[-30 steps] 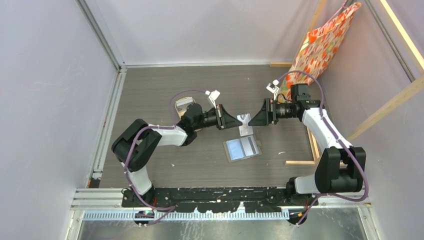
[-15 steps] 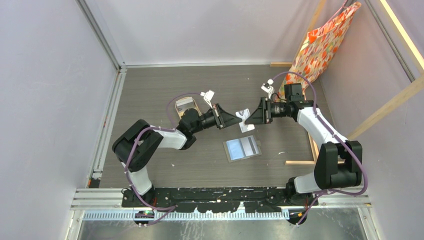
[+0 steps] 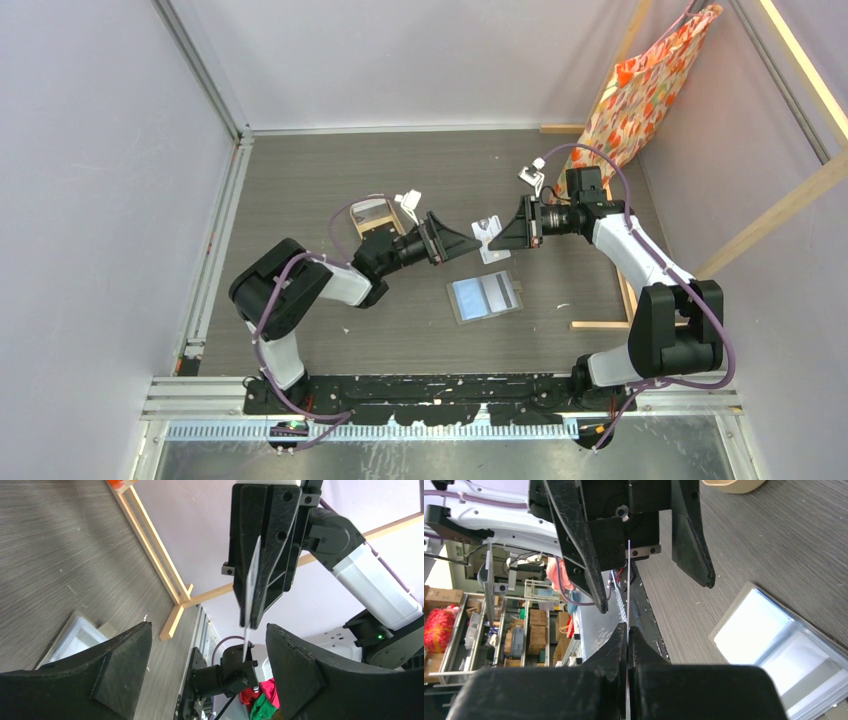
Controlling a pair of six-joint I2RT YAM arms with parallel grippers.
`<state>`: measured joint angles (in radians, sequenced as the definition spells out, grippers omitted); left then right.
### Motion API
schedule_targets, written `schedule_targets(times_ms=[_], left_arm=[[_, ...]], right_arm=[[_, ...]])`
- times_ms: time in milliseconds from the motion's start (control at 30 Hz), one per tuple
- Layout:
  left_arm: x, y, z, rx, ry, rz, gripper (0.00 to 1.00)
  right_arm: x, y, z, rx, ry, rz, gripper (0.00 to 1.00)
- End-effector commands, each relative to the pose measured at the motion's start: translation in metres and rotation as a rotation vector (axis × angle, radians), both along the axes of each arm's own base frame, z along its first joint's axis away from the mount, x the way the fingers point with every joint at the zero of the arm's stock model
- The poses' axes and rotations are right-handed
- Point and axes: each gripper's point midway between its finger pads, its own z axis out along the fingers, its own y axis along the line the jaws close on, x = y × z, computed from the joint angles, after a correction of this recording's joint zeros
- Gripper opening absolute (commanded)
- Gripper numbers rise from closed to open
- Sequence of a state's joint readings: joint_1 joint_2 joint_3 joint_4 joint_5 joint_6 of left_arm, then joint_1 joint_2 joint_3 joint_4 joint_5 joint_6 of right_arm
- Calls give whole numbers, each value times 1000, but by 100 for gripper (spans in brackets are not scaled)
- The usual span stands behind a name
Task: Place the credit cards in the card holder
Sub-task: Pick up the credit card from the storage box, then insert the credit card into the card holder.
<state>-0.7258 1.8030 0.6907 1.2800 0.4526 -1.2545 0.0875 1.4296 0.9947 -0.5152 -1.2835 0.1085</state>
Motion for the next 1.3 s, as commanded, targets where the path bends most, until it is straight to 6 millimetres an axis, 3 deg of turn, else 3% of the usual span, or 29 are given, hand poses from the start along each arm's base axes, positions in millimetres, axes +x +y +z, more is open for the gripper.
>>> schedule_targets(times_ms=[0, 200, 367, 400, 467, 500, 600, 633, 667, 700, 767, 833, 933, 1033, 1167, 1267], left_arm=[[-12, 12, 27, -71, -128, 25, 87], [-14, 4, 34, -93, -151, 62, 79], [-6, 1, 48, -127, -153, 97, 65], [-5, -1, 49, -133, -146, 97, 57], [-4, -4, 50, -142, -134, 96, 54], [-3, -6, 50, -146, -130, 92, 49], [-3, -11, 52, -154, -124, 72, 10], [-3, -10, 51, -150, -130, 73, 2], [-3, -9, 50, -145, -135, 78, 0], [-3, -6, 48, -135, -141, 85, 0], [-2, 6, 39, -112, -135, 97, 0], [-4, 20, 26, -84, -104, 93, 0], [-15, 34, 3, -24, -30, 42, 0], [-36, 36, -32, 115, 81, -63, 0], [-65, 46, -77, 309, 207, -135, 0], [-78, 51, -93, 407, 220, -113, 0]], right_arm=[[-4, 1, 22, 74, -51, 45, 1], [-4, 1, 18, 82, -31, 52, 1], [-3, 1, 16, 82, -23, 53, 1], [-3, 1, 16, 82, -24, 53, 1], [-3, 2, 15, 81, -24, 53, 1], [-3, 2, 15, 80, -22, 53, 1], [-2, 1, 12, 69, -21, 45, 2], [-2, 1, 11, 60, -25, 41, 6], [-2, 0, 9, 47, -36, 37, 18], [-2, -1, 7, 26, -55, 35, 36], [-3, -6, 3, -49, -128, 40, 73], [-19, -21, -6, -195, -175, 96, 98], [-10, -50, -21, -385, -281, 65, 100], [-8, -75, -30, -477, -383, -12, 100], [-27, -77, -38, -486, -518, 23, 100], [-30, -70, -39, -449, -513, 42, 95]])
